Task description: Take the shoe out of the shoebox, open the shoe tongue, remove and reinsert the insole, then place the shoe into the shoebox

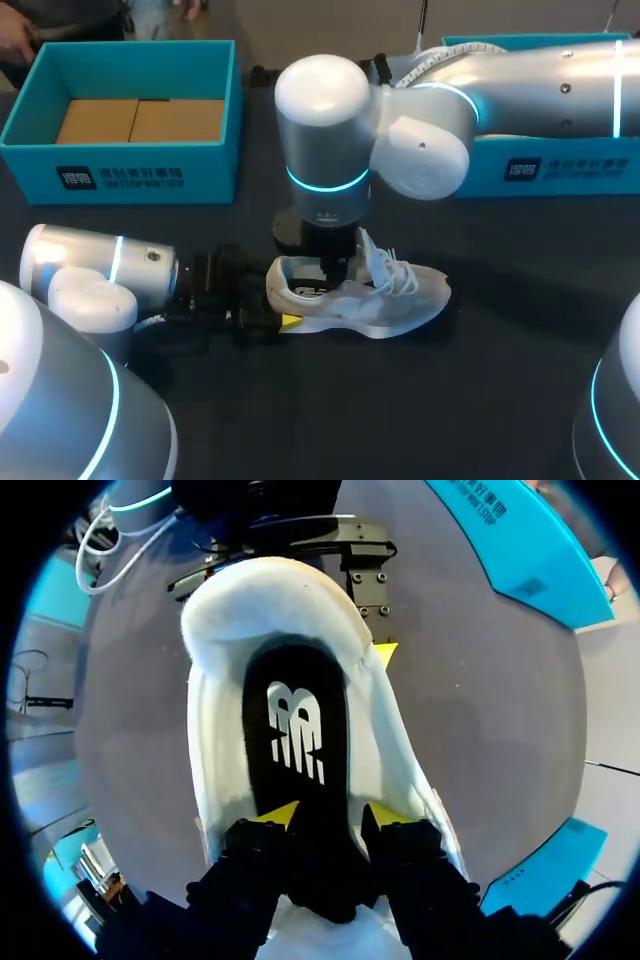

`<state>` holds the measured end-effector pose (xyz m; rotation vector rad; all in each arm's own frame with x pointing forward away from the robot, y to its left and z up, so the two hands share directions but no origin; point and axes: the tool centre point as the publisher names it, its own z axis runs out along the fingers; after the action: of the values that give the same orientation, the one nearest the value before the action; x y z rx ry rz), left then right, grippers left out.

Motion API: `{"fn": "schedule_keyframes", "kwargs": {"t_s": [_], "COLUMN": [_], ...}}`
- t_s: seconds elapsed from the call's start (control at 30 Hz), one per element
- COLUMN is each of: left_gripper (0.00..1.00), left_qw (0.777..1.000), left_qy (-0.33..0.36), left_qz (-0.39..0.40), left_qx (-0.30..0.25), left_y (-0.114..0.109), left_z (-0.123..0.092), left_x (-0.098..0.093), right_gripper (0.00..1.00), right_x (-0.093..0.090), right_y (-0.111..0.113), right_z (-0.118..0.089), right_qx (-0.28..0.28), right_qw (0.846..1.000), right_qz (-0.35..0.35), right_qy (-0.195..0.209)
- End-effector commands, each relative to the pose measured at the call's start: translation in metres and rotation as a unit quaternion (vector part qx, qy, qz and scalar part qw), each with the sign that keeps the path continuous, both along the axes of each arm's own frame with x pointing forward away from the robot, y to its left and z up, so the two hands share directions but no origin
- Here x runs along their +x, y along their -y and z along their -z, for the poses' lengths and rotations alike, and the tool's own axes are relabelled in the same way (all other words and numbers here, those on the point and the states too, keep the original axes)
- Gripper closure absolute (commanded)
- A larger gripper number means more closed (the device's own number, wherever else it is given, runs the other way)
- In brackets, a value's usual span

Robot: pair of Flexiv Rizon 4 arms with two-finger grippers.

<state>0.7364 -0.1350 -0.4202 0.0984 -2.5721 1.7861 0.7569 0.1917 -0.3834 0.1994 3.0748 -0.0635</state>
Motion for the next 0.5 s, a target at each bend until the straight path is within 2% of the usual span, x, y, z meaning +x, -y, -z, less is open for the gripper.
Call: {"fn": "schedule_keyframes", "kwargs": {"t_s": [0.03, 0.17, 0.3, 0.4, 0.43, 0.5], "left_gripper": [1.0, 1.0, 1.0, 1.0, 1.0, 1.0], "left_qw": [1.0, 1.0, 1.0, 1.0, 1.0, 1.0], "left_qy": [0.0, 0.0, 0.0, 0.0, 0.0, 0.0], "left_qz": [0.0, 0.0, 0.0, 0.0, 0.0, 0.0], "left_qx": [0.001, 0.001, 0.001, 0.001, 0.001, 0.001], "left_y": [0.0, 0.0, 0.0, 0.0, 0.0, 0.0], "left_z": [-0.001, -0.001, -0.001, -0.001, -0.001, -0.001], "left_x": [-0.001, -0.001, -0.001, -0.001, -0.001, -0.001], "right_gripper": [0.58, 0.58, 0.58, 0.63, 0.72, 0.96], "right_x": [0.004, 0.005, -0.003, -0.01, -0.013, -0.018], "right_y": [-0.001, -0.004, -0.005, -0.007, -0.008, -0.011], "right_z": [0.014, 0.025, 0.041, 0.05, 0.054, 0.057], "right_qx": [0.011, 0.018, 0.021, 0.031, 0.031, 0.035], "right_qw": [1.0, 0.999, 0.999, 0.998, 0.998, 0.997], "right_qz": [-0.004, -0.016, -0.012, -0.006, -0.005, -0.003], "right_qy": [-0.005, -0.022, -0.047, -0.059, -0.063, -0.067]}}
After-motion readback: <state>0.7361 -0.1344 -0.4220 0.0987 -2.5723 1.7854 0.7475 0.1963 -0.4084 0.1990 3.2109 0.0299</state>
